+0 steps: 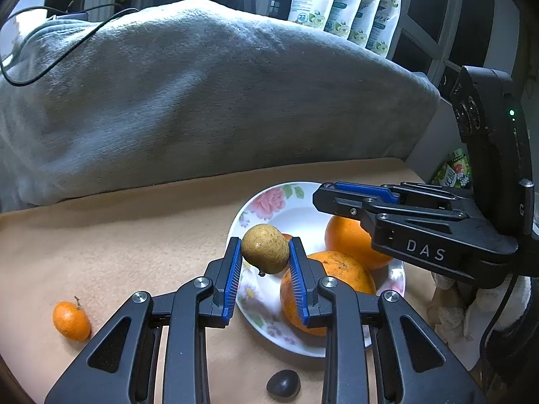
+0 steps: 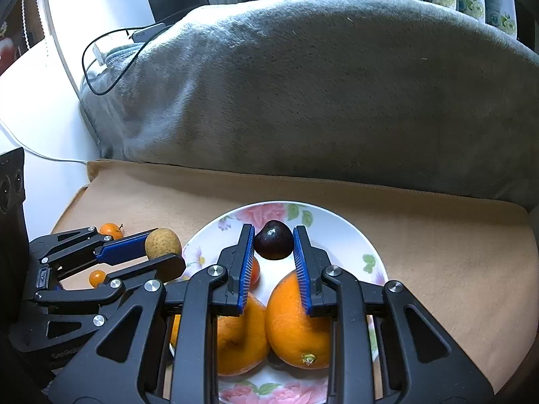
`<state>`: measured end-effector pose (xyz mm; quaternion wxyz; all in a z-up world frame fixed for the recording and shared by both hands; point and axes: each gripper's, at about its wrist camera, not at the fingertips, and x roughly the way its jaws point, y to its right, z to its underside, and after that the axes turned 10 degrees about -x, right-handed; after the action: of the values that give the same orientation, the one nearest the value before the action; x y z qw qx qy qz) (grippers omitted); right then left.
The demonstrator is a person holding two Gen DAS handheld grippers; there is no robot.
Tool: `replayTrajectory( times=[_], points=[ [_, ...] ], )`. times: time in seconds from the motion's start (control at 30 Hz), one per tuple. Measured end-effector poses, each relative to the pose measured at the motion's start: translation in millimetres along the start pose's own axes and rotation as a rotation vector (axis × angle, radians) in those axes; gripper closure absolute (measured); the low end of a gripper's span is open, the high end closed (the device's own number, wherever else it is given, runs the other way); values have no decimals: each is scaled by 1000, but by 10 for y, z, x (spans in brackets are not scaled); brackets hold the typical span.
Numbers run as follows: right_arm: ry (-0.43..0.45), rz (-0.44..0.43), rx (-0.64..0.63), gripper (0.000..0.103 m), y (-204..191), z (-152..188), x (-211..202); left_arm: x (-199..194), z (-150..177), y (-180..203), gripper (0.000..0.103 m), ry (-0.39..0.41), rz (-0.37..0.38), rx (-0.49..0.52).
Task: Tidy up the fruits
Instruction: 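Open the left gripper on the plate while the right gripper releases the plum beside it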
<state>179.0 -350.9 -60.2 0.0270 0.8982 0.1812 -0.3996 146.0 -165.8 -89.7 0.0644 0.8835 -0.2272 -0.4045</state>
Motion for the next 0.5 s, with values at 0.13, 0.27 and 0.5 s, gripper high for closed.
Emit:
replayTrajectory(
  times=[0.13,0.27,0.5],
  points=[
    [-1,9,-1,79,-1,-3,12,7,-8,22,76,2,2,9],
    [-1,11,6,78,22,3,11,12,-16,53,76,2,5,13],
    [20,27,12,52,52,26,-46,1,-11,70,65,6,9,15]
  ],
)
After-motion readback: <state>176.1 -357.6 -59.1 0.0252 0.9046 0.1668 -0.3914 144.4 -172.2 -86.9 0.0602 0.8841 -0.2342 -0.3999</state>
